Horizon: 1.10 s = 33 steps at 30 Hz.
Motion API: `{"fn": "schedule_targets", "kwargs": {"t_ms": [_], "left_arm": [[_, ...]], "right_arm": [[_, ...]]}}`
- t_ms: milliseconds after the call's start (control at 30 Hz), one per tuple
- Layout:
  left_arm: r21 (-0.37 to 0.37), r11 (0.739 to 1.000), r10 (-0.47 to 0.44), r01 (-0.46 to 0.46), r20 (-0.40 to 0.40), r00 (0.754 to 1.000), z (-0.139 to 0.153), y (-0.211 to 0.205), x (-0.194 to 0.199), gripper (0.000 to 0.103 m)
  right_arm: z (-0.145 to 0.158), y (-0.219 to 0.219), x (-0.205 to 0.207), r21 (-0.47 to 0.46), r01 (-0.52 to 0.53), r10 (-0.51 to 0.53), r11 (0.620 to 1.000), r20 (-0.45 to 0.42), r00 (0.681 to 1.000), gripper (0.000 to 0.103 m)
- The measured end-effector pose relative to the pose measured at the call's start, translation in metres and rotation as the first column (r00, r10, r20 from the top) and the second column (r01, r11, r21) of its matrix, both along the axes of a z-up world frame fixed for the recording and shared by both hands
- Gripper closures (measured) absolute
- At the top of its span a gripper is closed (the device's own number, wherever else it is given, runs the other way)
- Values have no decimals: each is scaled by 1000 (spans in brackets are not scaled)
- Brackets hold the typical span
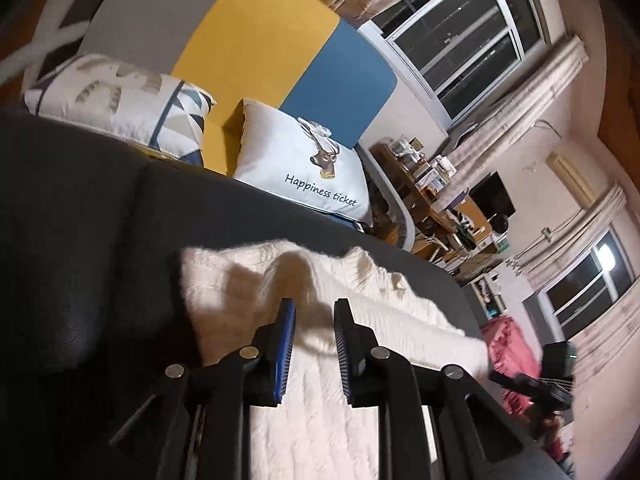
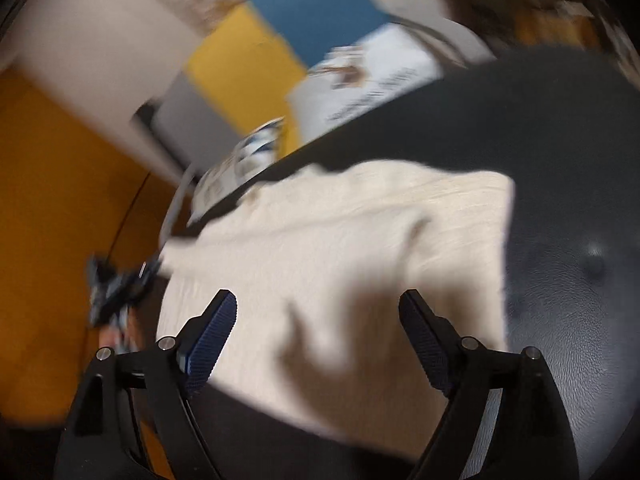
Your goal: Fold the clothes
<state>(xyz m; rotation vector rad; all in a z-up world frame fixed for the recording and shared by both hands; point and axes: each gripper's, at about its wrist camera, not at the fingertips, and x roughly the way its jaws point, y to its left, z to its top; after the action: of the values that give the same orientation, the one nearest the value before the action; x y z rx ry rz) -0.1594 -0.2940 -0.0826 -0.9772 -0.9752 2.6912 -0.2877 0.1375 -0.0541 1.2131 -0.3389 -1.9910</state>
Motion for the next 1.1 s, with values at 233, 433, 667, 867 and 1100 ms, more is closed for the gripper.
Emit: {"fn": "schedule_targets", "kwargs": {"t_ms": [233, 433, 667, 867, 1100], "left_arm": [[-81, 997, -3, 8, 62, 998, -20, 13, 3, 84], [-185, 980, -50, 72, 123, 991, -36, 29, 1, 84], [-200, 972, -83, 121, 188, 979, -35, 43, 24, 84], [-157, 981, -83, 115, 201, 976, -33, 55, 86, 84], [-48, 999, -14, 22, 161, 987, -22, 50, 165, 81]], "right_arm": [[-15, -64, 29, 170, -197, 216, 966, -100, 971, 17], [-56, -99, 30, 349, -217, 250, 912, -52, 967, 5], [-59, -103, 61, 385, -231, 276, 894, -66, 959, 2], [-55, -84, 103, 361, -275, 304, 891, -25, 952, 2], [-35, -27, 141, 26, -204, 202, 979, 52, 978, 0]]}}
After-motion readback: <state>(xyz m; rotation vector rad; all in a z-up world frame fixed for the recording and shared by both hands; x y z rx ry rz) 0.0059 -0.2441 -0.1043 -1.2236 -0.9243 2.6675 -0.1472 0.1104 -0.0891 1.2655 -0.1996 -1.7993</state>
